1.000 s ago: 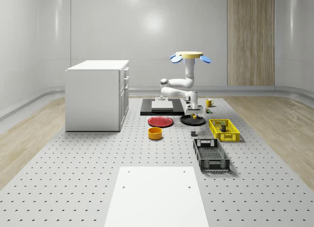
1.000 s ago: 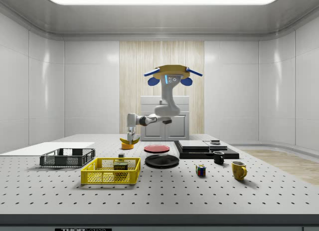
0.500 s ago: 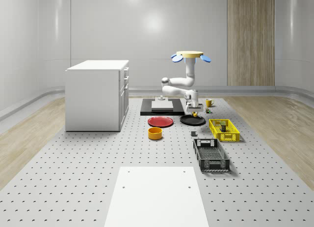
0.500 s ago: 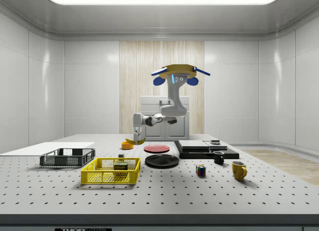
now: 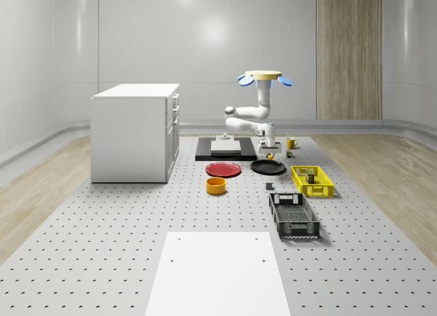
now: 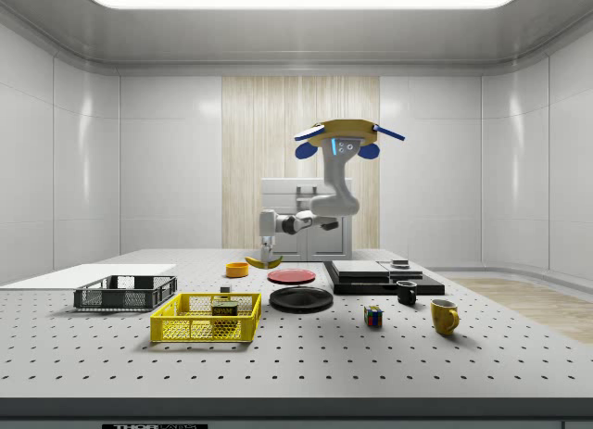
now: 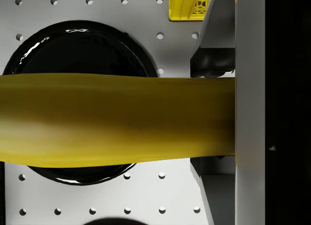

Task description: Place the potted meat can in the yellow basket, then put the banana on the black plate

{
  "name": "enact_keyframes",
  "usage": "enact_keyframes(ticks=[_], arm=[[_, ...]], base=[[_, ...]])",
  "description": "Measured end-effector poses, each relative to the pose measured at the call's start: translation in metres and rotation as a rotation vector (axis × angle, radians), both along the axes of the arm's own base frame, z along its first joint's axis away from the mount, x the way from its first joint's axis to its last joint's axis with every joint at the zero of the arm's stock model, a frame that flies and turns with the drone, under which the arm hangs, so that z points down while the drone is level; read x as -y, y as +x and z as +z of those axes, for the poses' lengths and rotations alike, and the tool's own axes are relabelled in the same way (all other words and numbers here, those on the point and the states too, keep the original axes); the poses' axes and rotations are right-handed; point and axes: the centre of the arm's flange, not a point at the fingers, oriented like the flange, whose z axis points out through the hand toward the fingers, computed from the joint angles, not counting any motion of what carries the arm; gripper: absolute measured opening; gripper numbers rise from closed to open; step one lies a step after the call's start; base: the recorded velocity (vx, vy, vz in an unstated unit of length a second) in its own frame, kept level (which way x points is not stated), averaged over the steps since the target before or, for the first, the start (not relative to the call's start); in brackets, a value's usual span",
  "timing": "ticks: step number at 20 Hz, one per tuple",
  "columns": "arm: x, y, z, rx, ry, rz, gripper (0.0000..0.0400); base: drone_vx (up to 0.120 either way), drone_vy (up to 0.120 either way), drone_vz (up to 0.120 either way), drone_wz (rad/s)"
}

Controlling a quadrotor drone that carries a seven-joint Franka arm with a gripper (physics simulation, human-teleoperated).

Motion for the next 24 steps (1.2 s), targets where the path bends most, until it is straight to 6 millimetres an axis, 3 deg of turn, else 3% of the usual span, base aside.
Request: enact_keyframes(ticks=[3, 7, 13, 19, 24], arm=[[0.0, 0.0, 0.0, 0.0, 0.0, 0.0, 0.0197], [0.0, 0.0, 0.0, 0.0, 0.0, 0.0, 0.0197], [0.0, 0.0, 0.0, 0.0, 0.0, 0.0, 0.0197], [0.0, 0.0, 0.0, 0.0, 0.0, 0.0, 0.0197], [0.0, 0.0, 0.0, 0.0, 0.0, 0.0, 0.0197]], base=[[-0.12, 0.0, -0.12, 0.0], [-0.12, 0.09, -0.01, 0.0], [-0.12, 0.0, 0.0, 0.0], [-0.12, 0.0, -0.12, 0.0], [-0.104, 0.0, -0.008, 0.0]])
